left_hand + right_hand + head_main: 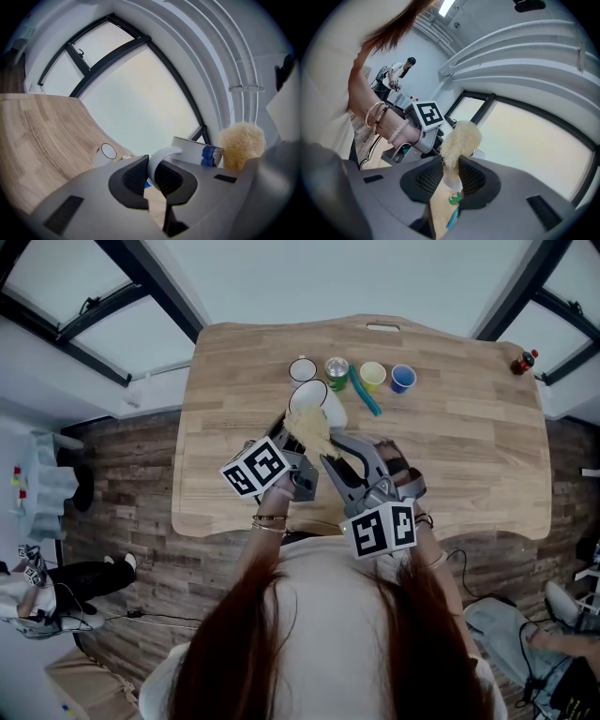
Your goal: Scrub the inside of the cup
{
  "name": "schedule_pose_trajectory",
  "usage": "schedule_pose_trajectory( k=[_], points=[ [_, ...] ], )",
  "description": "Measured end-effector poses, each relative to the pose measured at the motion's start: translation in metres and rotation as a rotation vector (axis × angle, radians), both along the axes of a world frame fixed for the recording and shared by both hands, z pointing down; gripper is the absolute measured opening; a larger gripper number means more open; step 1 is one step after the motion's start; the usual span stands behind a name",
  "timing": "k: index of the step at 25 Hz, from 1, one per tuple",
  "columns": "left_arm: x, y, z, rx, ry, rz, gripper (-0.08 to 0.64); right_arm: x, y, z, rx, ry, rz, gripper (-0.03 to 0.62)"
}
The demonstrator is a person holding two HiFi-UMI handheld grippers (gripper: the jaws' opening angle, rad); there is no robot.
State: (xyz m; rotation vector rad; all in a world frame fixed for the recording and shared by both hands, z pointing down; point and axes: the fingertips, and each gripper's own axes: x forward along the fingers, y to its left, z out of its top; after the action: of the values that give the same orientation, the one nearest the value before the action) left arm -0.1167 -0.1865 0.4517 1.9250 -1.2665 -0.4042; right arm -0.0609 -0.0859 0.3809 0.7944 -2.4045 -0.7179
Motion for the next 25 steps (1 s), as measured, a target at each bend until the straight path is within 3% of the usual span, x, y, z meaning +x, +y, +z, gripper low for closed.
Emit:
schedule_pose_trajectory(
  k=[14, 25],
  points=[
    [-0.001, -0.003, -0.011, 0.015, 0.057, -0.005, 0.029, 0.0, 0.0, 0.01, -0.018, 0.012, -0.005, 0.11],
    [0.004, -0.005, -0.019, 0.062, 0.097, 0.018, 0.029, 0.009, -0.007, 0.001, -0.047, -0.063, 0.016, 0.11]
  ],
)
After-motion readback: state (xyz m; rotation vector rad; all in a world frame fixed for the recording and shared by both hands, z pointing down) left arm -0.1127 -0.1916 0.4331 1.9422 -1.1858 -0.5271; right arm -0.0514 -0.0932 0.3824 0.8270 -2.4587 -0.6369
